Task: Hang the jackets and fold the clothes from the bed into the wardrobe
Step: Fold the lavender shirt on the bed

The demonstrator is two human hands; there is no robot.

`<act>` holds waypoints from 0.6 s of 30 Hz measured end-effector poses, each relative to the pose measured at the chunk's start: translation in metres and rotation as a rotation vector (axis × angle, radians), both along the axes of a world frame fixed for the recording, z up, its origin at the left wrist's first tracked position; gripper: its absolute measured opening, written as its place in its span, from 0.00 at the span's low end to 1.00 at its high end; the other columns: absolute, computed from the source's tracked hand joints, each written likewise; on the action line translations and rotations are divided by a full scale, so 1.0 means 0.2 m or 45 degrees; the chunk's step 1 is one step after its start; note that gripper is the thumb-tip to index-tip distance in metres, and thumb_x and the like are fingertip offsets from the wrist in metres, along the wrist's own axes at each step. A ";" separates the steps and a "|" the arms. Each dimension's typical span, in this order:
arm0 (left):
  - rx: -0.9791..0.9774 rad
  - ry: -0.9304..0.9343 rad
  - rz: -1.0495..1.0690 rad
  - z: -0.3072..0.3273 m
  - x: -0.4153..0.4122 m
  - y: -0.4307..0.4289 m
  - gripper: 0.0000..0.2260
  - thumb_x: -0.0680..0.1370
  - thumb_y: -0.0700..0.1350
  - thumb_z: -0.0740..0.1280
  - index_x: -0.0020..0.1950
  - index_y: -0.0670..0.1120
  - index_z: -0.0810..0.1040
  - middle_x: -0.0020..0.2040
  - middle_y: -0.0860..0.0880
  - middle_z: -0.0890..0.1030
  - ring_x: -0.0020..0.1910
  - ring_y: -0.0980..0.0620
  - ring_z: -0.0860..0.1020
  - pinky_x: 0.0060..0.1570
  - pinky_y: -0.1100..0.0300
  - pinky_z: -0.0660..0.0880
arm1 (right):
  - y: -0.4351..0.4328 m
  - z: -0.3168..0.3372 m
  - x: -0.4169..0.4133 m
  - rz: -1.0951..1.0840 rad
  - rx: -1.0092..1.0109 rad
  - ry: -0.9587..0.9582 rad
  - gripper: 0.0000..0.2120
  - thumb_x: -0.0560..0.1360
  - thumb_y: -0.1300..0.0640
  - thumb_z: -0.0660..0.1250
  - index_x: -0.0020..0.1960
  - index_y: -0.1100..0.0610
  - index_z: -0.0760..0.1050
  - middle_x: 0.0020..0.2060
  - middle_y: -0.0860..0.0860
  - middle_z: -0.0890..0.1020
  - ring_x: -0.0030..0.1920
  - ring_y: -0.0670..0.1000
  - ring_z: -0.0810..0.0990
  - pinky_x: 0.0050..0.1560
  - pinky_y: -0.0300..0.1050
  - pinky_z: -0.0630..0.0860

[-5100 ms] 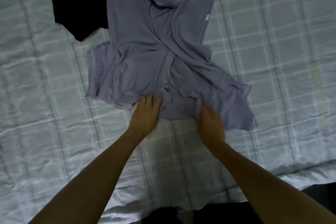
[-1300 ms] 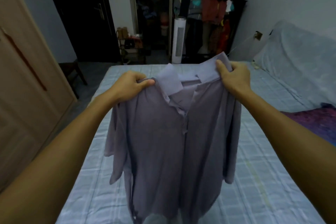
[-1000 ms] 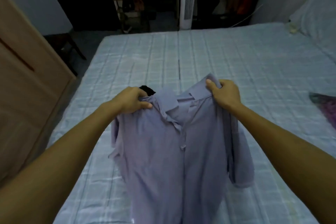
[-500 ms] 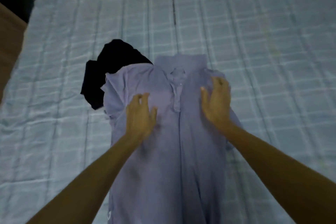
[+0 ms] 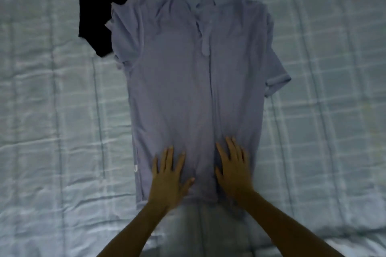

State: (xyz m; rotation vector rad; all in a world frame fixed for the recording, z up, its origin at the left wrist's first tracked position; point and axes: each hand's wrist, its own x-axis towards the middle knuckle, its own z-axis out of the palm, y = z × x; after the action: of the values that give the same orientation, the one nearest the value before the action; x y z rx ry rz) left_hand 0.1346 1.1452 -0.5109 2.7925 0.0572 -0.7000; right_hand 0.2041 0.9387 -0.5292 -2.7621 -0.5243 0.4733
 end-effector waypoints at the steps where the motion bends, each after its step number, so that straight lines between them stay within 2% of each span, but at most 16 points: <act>1: -0.012 0.000 -0.038 0.00 -0.02 0.01 0.36 0.73 0.69 0.55 0.75 0.50 0.58 0.74 0.38 0.62 0.73 0.40 0.58 0.68 0.38 0.54 | 0.00 0.01 -0.04 -0.062 0.008 0.016 0.29 0.74 0.45 0.57 0.72 0.55 0.62 0.71 0.60 0.66 0.70 0.59 0.61 0.67 0.58 0.60; 4: -0.029 -0.011 -0.225 0.00 -0.13 0.10 0.43 0.68 0.73 0.58 0.76 0.50 0.58 0.74 0.38 0.61 0.73 0.39 0.58 0.66 0.35 0.59 | -0.06 0.06 -0.18 -0.225 0.076 0.076 0.30 0.75 0.42 0.57 0.72 0.56 0.62 0.71 0.59 0.63 0.69 0.59 0.62 0.68 0.54 0.59; 7: -0.001 -0.039 -0.329 0.00 -0.25 0.23 0.40 0.70 0.69 0.59 0.76 0.50 0.57 0.75 0.38 0.58 0.73 0.37 0.59 0.64 0.32 0.59 | -0.18 0.09 -0.37 -0.037 0.036 0.049 0.36 0.73 0.37 0.60 0.72 0.58 0.62 0.70 0.61 0.64 0.67 0.61 0.64 0.67 0.54 0.59; 9: 0.037 -0.086 -0.335 0.00 -0.31 0.27 0.34 0.73 0.60 0.61 0.76 0.49 0.58 0.75 0.38 0.58 0.72 0.35 0.60 0.65 0.31 0.58 | -0.26 0.07 -0.46 0.067 -0.031 0.034 0.34 0.72 0.39 0.62 0.71 0.58 0.63 0.69 0.62 0.67 0.67 0.61 0.65 0.66 0.56 0.62; 11: 0.045 -0.123 -0.354 -0.01 -0.35 0.29 0.37 0.68 0.48 0.72 0.75 0.46 0.62 0.74 0.36 0.62 0.71 0.34 0.63 0.66 0.31 0.59 | -0.29 0.07 -0.50 0.043 -0.017 -0.012 0.24 0.75 0.49 0.60 0.68 0.60 0.69 0.66 0.62 0.71 0.65 0.61 0.69 0.61 0.58 0.71; 12: 0.044 -0.125 -0.359 -0.01 -0.36 0.30 0.38 0.65 0.41 0.74 0.74 0.44 0.64 0.72 0.36 0.65 0.69 0.34 0.65 0.66 0.33 0.60 | -0.29 0.07 -0.50 0.002 0.005 -0.051 0.20 0.75 0.55 0.58 0.64 0.61 0.73 0.63 0.62 0.75 0.63 0.62 0.73 0.57 0.58 0.75; 13: 0.050 -0.151 -0.371 -0.01 -0.37 0.31 0.36 0.65 0.37 0.71 0.72 0.42 0.66 0.70 0.36 0.68 0.68 0.35 0.67 0.65 0.35 0.62 | -0.29 0.08 -0.50 -0.042 0.023 -0.091 0.19 0.74 0.60 0.56 0.60 0.63 0.77 0.60 0.61 0.78 0.60 0.62 0.76 0.54 0.57 0.78; 15: 0.070 -0.185 -0.383 0.01 -0.39 0.35 0.29 0.67 0.36 0.60 0.69 0.38 0.69 0.67 0.37 0.73 0.64 0.36 0.72 0.63 0.39 0.67 | -0.30 0.12 -0.48 -0.117 0.018 -0.168 0.20 0.71 0.65 0.54 0.56 0.63 0.79 0.55 0.60 0.81 0.55 0.63 0.80 0.51 0.54 0.79; 18: 0.108 -0.140 -0.384 0.09 -0.45 0.47 0.25 0.69 0.36 0.54 0.65 0.34 0.73 0.62 0.35 0.76 0.60 0.34 0.76 0.60 0.40 0.70 | -0.42 0.18 -0.53 -0.217 -0.093 -0.170 0.22 0.66 0.72 0.60 0.56 0.62 0.80 0.53 0.58 0.83 0.56 0.63 0.80 0.53 0.55 0.77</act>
State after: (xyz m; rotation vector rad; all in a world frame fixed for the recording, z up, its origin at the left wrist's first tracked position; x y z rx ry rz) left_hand 0.0439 1.2386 -0.4922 2.9483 -0.3705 -0.6193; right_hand 0.0984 0.8556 -0.4927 -2.8906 -0.3028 0.2753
